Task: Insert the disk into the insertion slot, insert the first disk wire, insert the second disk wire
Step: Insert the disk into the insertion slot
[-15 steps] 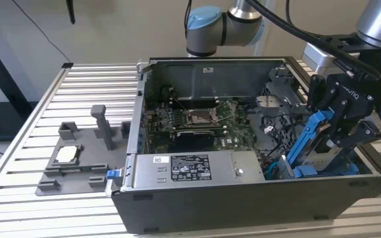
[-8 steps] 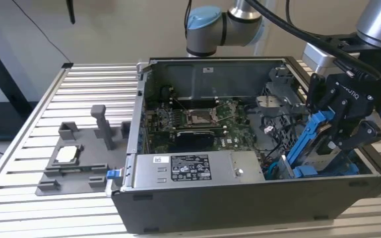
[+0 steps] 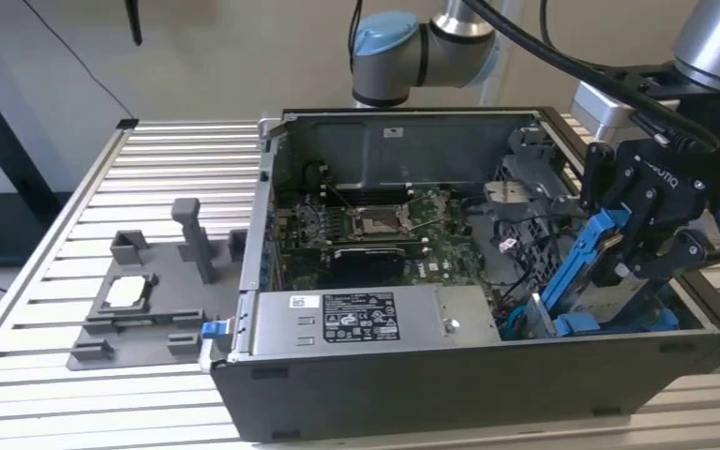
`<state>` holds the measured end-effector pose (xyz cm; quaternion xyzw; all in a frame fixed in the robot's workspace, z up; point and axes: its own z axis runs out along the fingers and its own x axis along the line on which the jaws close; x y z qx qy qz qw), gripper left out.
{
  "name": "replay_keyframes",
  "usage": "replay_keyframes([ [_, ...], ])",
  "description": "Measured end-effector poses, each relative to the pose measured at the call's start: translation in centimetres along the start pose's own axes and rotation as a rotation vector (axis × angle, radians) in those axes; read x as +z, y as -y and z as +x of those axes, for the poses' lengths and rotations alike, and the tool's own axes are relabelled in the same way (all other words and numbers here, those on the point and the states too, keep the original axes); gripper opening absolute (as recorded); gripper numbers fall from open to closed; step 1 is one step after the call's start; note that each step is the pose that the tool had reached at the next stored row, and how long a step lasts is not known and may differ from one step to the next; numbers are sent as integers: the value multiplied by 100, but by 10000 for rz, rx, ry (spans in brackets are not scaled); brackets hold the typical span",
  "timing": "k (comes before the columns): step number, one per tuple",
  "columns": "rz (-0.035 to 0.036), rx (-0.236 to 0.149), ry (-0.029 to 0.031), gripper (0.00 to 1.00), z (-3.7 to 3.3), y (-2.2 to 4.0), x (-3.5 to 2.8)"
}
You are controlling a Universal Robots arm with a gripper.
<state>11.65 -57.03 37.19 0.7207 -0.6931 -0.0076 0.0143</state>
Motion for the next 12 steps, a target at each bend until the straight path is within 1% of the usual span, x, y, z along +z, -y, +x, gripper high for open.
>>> replay_keyframes([
  [2,2,0,7,33,-1,0,1],
  [3,10,1,60,33,-1,0,2],
  [5,34,5,274,33,-1,-1,7],
  [6,39,5,322,33,-1,0,8],
  [10,42,4,324,33,-2,0,9],
  [11,45,1,335,33,-3,1,11],
  [12,48,0,331,34,-3,3,11],
])
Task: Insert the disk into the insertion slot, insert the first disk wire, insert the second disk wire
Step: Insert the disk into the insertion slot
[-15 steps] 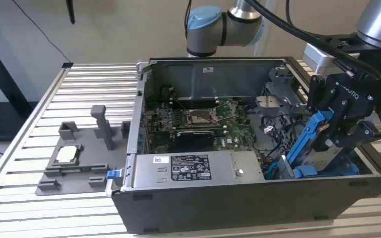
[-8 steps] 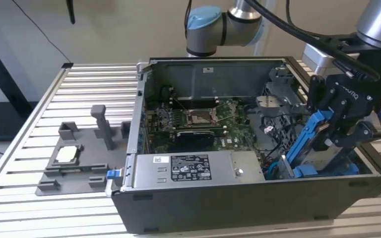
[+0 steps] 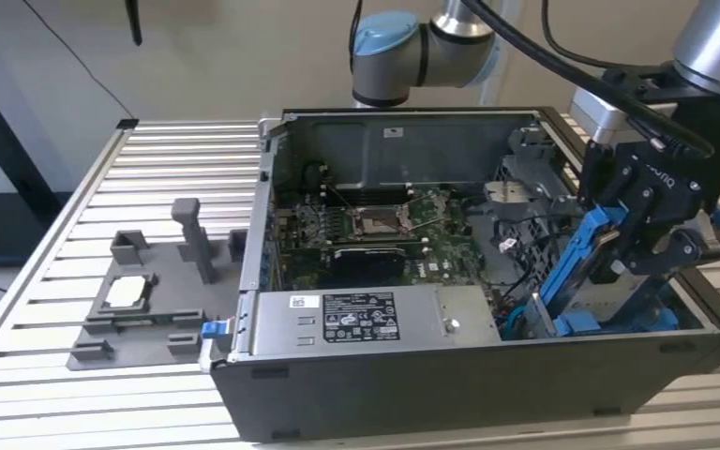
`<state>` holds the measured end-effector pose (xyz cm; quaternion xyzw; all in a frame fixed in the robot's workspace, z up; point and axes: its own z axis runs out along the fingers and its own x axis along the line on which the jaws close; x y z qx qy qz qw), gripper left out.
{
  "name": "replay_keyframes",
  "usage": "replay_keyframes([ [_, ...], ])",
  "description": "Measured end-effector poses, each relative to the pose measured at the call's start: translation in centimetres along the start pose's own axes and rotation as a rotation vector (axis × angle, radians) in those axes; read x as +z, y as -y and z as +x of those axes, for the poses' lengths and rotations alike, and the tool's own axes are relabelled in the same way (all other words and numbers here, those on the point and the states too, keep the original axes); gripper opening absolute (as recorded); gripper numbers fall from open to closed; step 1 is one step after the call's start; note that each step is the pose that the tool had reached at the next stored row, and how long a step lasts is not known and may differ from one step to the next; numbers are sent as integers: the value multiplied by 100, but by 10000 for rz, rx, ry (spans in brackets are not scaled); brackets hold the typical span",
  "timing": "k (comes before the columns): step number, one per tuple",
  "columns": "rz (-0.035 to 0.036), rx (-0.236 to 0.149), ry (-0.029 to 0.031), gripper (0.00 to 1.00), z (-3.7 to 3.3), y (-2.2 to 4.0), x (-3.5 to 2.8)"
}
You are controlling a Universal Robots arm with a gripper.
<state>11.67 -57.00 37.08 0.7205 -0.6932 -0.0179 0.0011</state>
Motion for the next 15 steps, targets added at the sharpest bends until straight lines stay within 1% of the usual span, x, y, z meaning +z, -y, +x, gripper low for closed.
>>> replay_keyframes([
  [1,-3,1,-4,34,0,0,-1],
  [2,-3,2,-4,40,1,-1,-1],
  [4,-3,4,-9,40,1,-2,-7],
  [5,-3,4,-6,40,1,-3,-25],
  [7,-3,5,-5,40,-1,-4,-85],
  [10,-1,4,-5,40,-7,-7,-208],
  [11,12,3,-7,40,-9,-8,-231],
  [12,52,4,-7,40,-12,-9,-237],
  [14,178,0,-12,40,-14,-8,-238],
  [15,316,-4,-17,40,-16,-10,-238],
])
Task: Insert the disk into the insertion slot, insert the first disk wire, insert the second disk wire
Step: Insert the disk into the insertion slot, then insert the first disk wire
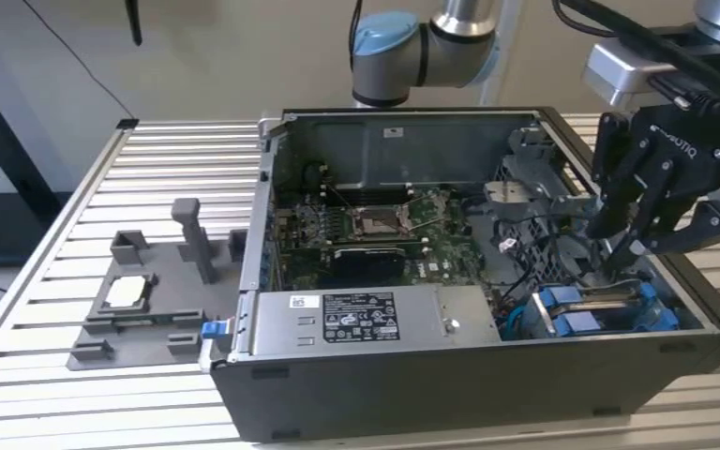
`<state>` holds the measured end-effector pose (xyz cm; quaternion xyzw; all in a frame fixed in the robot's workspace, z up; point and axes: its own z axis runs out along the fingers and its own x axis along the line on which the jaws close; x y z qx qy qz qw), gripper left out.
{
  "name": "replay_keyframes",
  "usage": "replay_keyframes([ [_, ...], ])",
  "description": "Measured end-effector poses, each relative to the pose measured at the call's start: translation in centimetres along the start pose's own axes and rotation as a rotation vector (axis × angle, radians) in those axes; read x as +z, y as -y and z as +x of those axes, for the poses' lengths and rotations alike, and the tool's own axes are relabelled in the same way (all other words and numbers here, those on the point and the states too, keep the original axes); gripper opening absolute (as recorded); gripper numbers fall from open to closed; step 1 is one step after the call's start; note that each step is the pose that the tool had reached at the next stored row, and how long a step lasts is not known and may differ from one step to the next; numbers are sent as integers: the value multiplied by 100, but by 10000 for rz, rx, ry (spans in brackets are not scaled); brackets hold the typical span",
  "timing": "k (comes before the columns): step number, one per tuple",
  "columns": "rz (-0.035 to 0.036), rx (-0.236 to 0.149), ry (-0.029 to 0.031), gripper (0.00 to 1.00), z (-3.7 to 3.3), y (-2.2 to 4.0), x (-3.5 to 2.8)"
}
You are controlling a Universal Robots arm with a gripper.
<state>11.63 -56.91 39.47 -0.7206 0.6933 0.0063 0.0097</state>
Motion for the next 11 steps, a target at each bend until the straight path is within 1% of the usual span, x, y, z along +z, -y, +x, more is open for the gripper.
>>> replay_keyframes([
  [2,371,-8,-11,40,-5,-9,0],
  [3,541,-12,-10,40,-7,-10,0],
  [4,649,-14,-6,40,-9,-10,0],
  [5,688,-14,-2,40,-12,-9,1],
  [7,701,-17,-3,40,-31,-8,1],
  [8,720,-16,-3,40,-43,-9,1],
  [9,755,-15,-2,40,-55,-9,1],
  [10,808,-16,1,40,-69,-8,2],
  [11,876,-21,5,40,-82,-7,2],
])
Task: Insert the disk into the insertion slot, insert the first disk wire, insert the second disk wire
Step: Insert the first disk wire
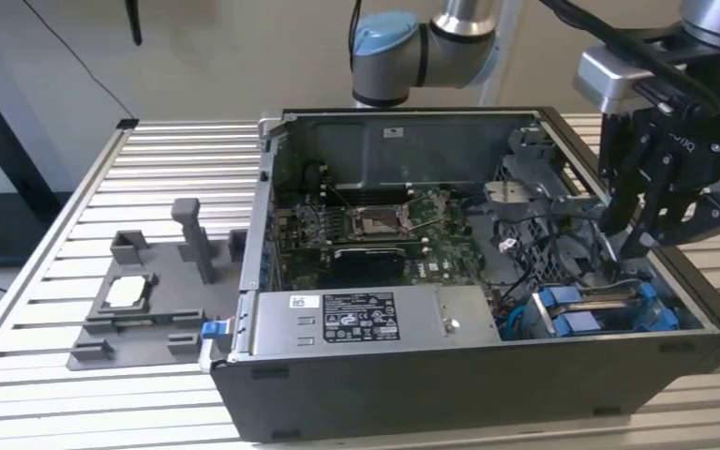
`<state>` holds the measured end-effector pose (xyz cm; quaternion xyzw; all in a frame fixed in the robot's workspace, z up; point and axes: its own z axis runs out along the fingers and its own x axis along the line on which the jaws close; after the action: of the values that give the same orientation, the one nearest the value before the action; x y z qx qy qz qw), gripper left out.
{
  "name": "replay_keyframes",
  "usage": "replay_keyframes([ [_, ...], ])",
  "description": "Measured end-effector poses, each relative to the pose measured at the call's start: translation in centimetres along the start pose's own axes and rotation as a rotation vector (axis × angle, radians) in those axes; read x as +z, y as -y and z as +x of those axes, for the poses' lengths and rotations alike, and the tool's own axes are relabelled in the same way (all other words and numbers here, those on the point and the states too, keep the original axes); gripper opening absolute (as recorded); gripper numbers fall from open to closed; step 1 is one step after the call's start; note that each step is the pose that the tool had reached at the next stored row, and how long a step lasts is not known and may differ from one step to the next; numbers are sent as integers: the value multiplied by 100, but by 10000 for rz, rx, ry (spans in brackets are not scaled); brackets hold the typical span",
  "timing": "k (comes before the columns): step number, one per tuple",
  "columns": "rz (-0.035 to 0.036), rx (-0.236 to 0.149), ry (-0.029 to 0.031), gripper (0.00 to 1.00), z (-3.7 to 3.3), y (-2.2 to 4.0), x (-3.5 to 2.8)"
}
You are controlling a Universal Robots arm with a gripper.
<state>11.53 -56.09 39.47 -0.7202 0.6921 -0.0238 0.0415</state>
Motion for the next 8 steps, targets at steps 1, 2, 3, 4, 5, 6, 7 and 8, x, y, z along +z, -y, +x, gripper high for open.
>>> replay_keyframes([
  [1,69,-8,8,40,-13,0,1],
  [2,136,-17,16,40,-24,1,1],
  [3,186,-26,25,40,-35,1,1],
  [4,224,-38,31,40,-48,2,1],
  [5,256,-54,37,40,-62,3,1],
  [6,276,-74,42,40,-72,4,2],
  [7,288,-106,46,40,-79,4,2],
  [8,292,-144,50,40,-85,4,-1],
])
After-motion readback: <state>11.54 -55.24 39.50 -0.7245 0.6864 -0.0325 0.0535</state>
